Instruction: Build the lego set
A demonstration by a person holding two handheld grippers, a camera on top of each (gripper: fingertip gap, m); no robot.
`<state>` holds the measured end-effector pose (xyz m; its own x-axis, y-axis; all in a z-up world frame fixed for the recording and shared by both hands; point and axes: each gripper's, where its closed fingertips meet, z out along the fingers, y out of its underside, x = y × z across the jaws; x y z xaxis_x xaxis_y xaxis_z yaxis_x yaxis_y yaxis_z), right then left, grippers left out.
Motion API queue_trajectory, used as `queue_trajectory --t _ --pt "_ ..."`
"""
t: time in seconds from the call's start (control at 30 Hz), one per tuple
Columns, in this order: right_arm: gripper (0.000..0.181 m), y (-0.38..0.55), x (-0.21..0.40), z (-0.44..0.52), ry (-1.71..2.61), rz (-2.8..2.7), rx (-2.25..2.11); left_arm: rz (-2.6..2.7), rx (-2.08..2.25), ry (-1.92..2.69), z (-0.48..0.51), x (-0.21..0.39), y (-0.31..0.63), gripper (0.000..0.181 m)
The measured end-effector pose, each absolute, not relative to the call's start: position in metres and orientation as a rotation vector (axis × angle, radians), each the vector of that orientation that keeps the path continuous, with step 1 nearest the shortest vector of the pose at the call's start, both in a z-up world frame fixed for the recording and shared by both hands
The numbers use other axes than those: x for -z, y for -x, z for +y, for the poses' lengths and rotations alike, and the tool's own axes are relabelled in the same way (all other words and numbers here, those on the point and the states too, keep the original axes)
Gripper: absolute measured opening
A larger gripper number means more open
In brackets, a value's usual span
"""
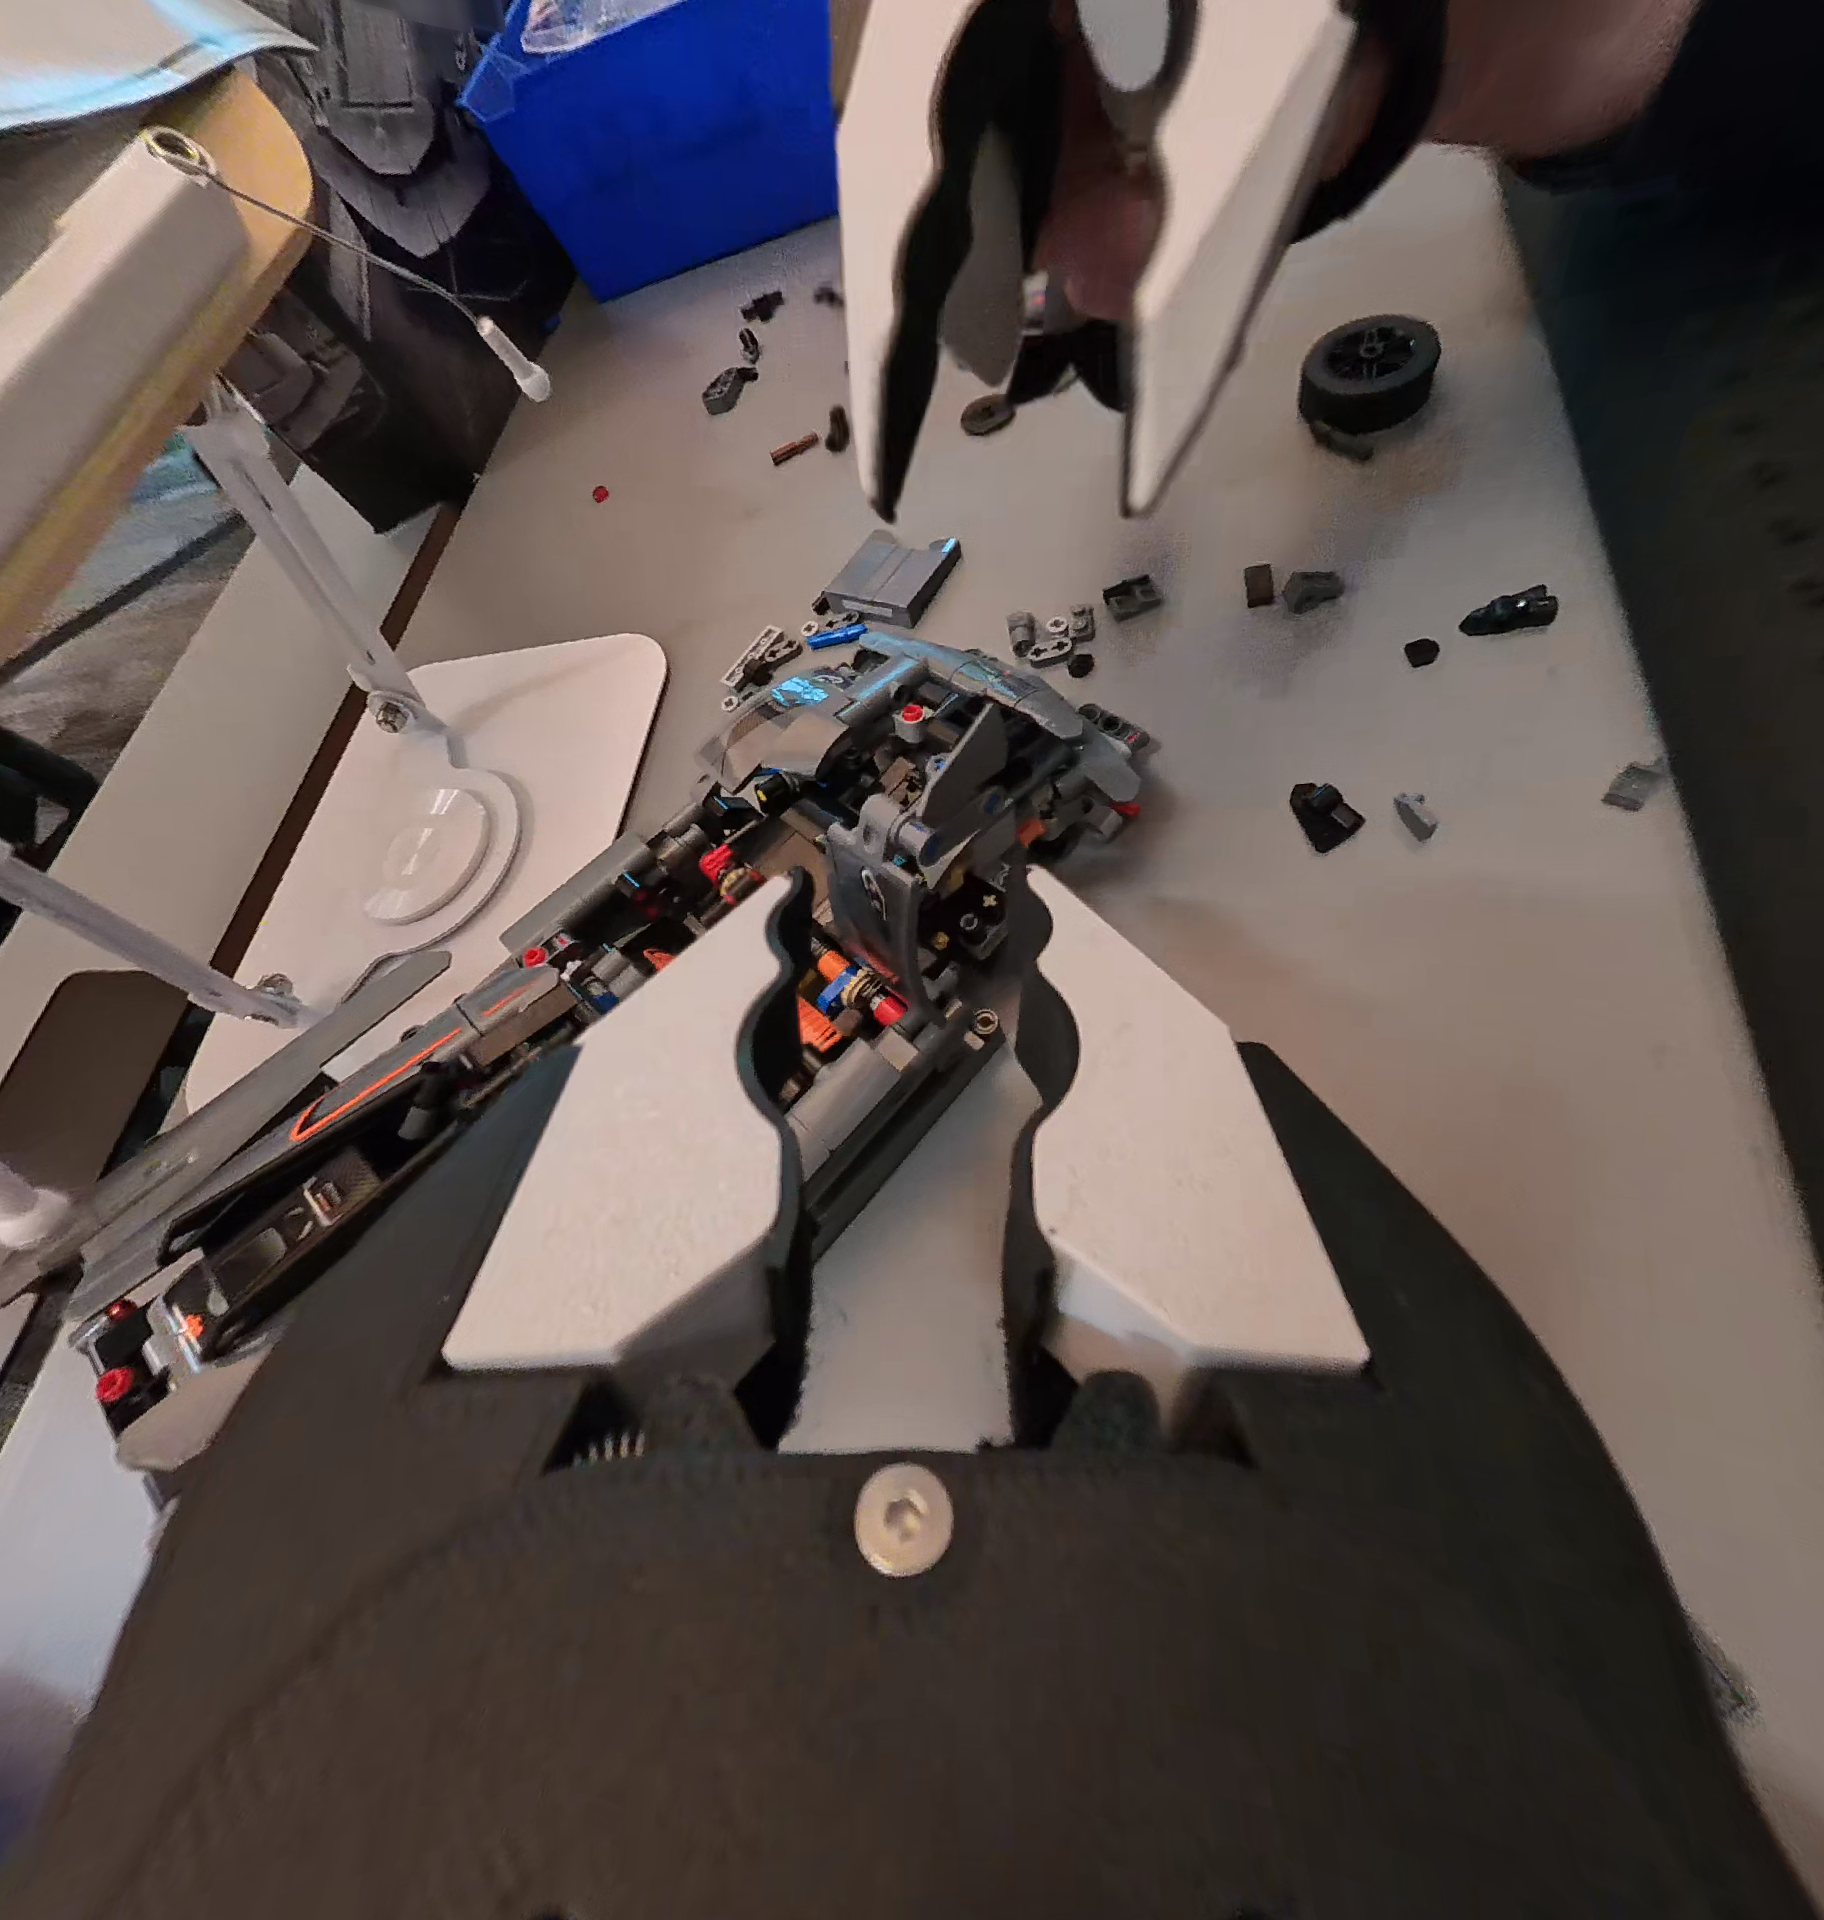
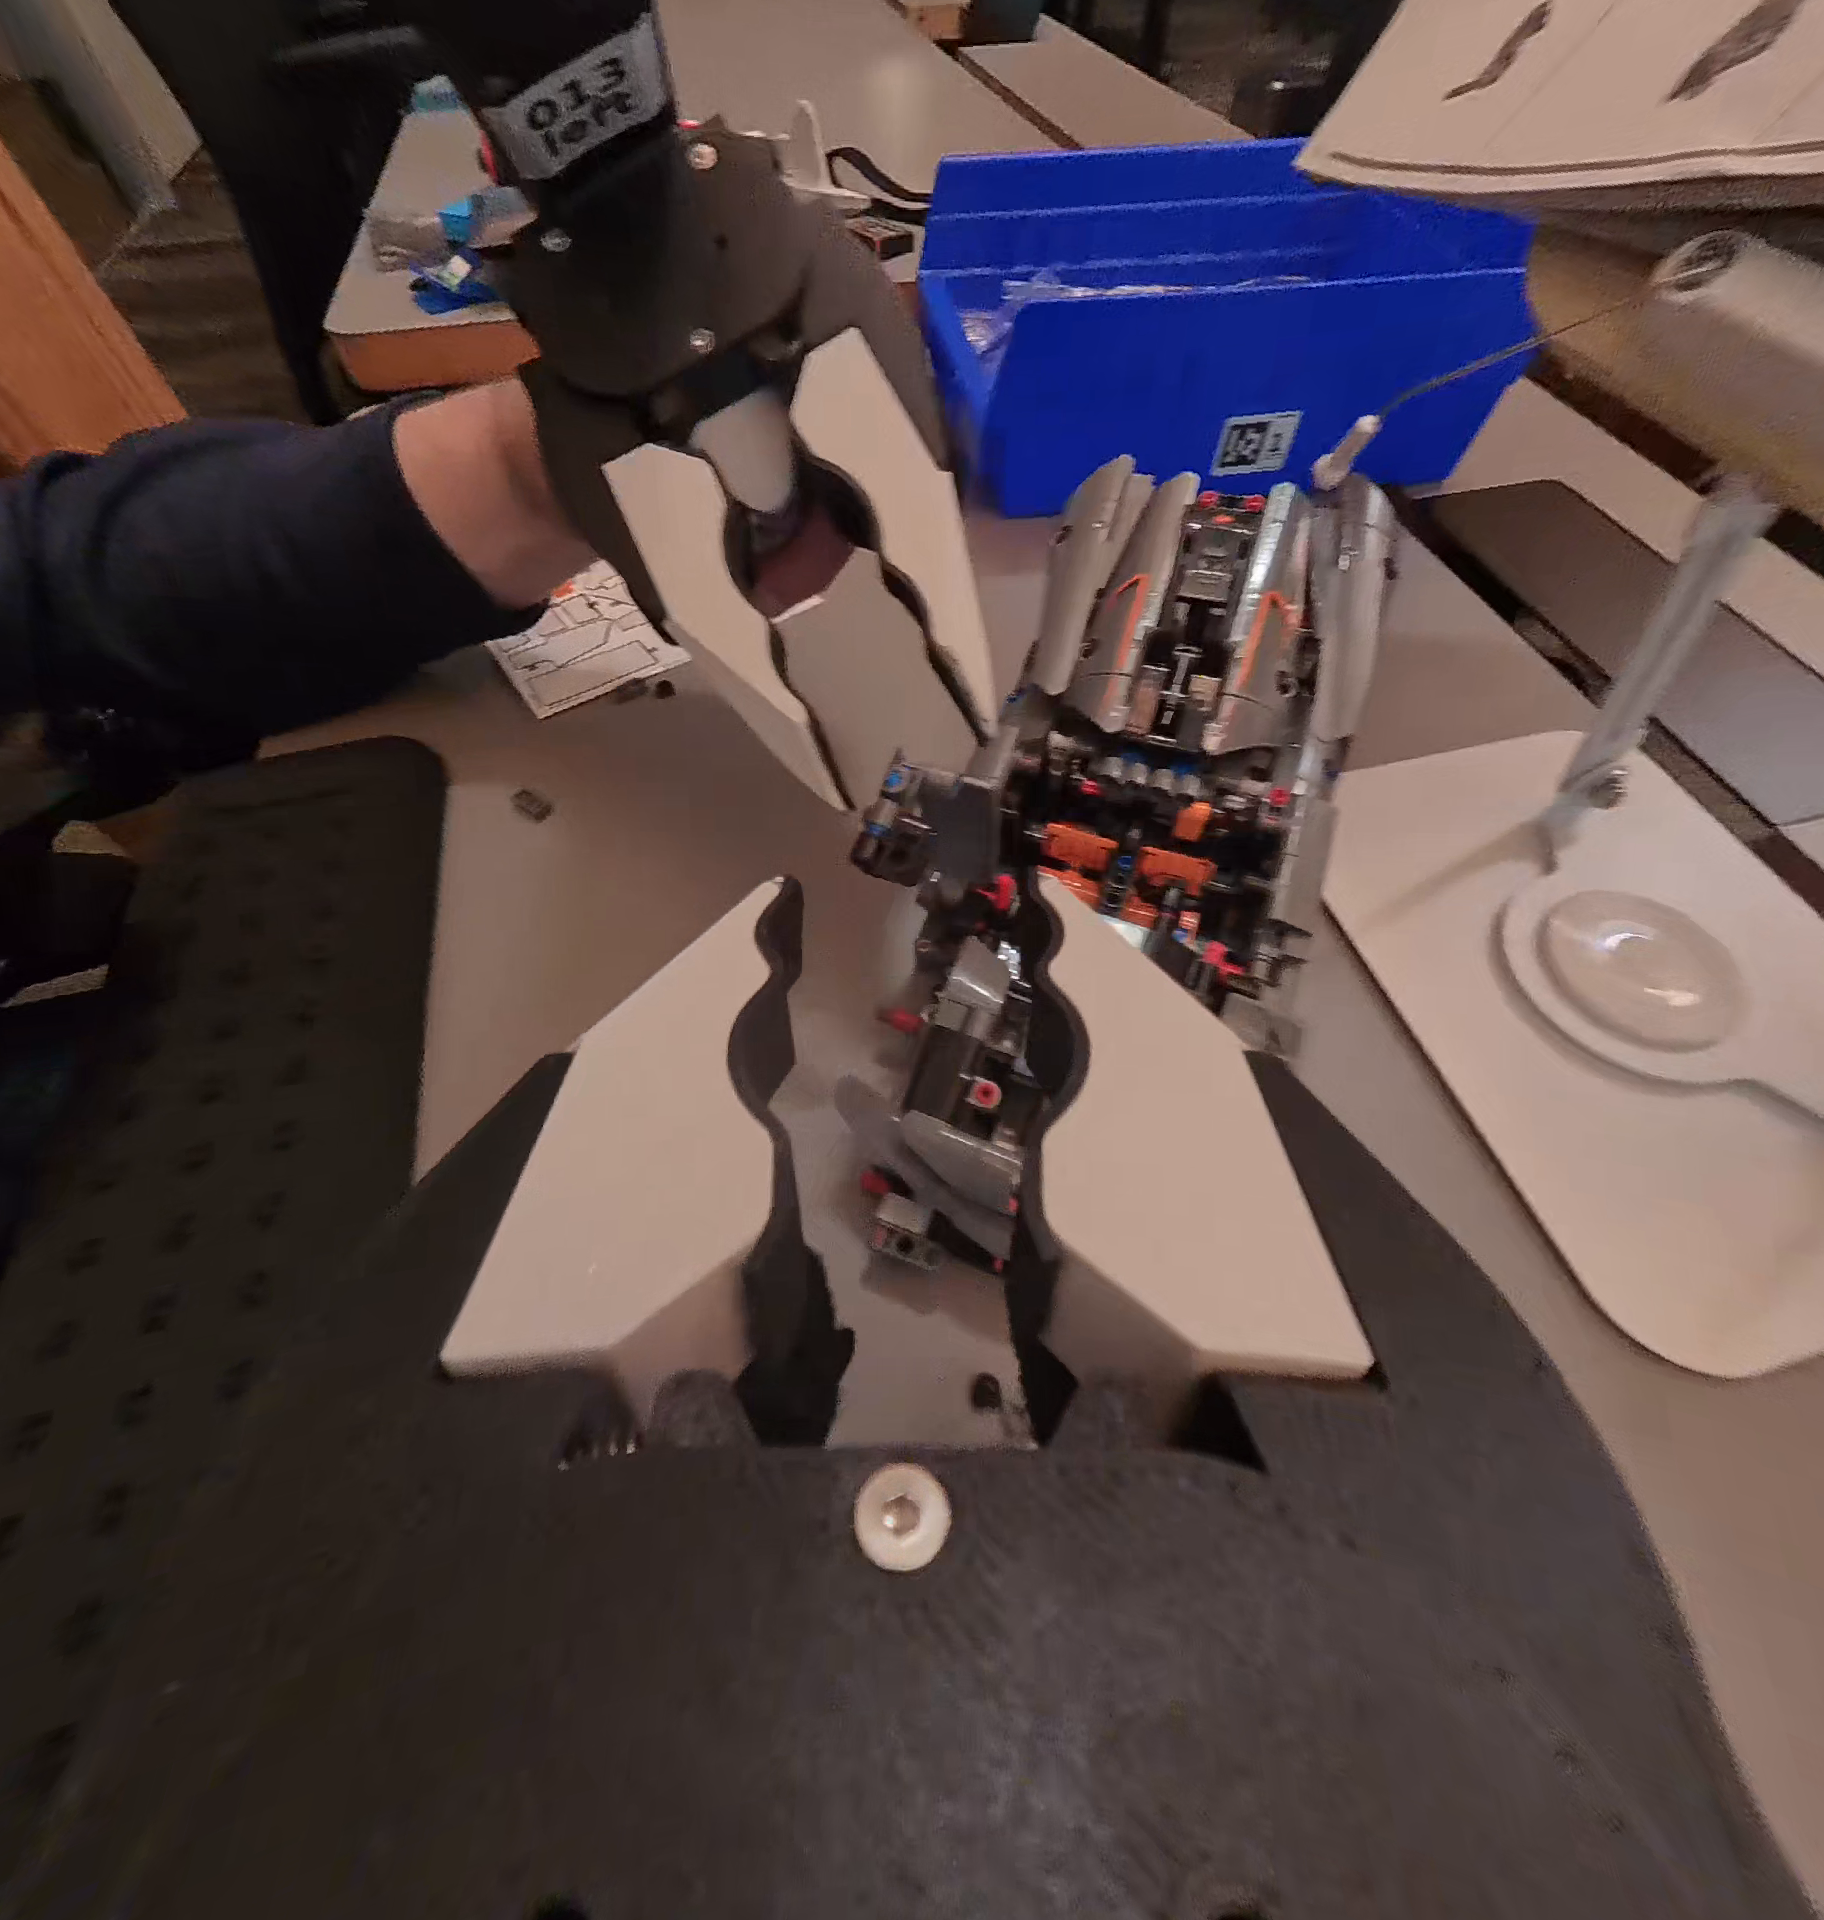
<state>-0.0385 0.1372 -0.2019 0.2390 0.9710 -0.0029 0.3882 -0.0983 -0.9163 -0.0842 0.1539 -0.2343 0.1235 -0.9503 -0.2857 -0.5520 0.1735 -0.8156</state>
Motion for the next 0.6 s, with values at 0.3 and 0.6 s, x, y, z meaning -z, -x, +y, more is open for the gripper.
queue_trajectory --t 0.3,0.6 --pt "0.039 0.07 0.23 0.148 1.757 -1.326 -0.636 1.521 0.494 1.507 0.161 0.243 0.074 0.016" --pt "0.016 0.07 0.244 0.143 1.769 -1.341 -0.639 1.546 0.442 1.527 0.163 0.256 0.067 0.026"
